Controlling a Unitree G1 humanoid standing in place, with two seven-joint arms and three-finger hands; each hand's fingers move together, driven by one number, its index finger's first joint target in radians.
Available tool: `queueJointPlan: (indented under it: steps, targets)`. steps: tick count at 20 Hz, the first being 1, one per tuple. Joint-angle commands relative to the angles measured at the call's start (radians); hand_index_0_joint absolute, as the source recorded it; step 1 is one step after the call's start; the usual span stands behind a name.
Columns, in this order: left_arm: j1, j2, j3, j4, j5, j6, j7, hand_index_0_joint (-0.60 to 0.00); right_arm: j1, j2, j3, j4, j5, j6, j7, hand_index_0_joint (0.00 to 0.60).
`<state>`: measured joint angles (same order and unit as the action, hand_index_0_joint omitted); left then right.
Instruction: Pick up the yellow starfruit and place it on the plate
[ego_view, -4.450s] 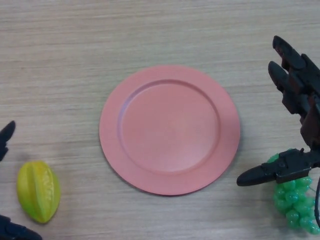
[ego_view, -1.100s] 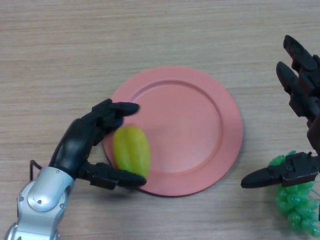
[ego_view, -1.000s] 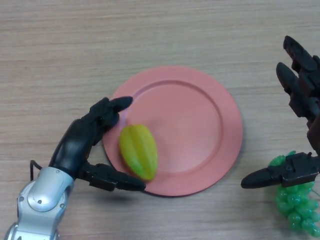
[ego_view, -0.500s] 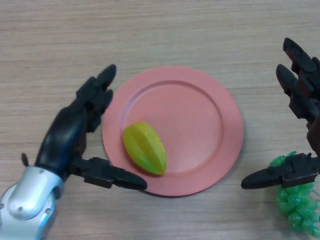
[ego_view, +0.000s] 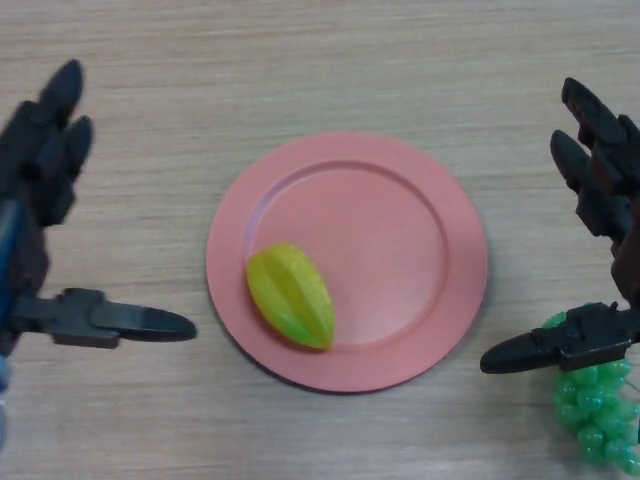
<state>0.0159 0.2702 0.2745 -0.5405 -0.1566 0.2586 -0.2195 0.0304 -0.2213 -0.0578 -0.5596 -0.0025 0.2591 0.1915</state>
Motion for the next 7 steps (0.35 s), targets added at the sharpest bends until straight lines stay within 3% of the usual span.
queueJointPlan:
  steps: [1,7]
  targets:
    - [-0.005,0.034,0.094,-0.084,-0.126,-0.085,-0.019,0.000,-0.027,-0.018,-0.023,-0.067,0.026,-0.127,-0.019,0.000]
    - [-0.013,0.048,0.096,-0.060,-0.127,-0.114,-0.038,0.000,-0.046,-0.018,-0.013,-0.058,0.032,-0.124,-0.024,0.000]
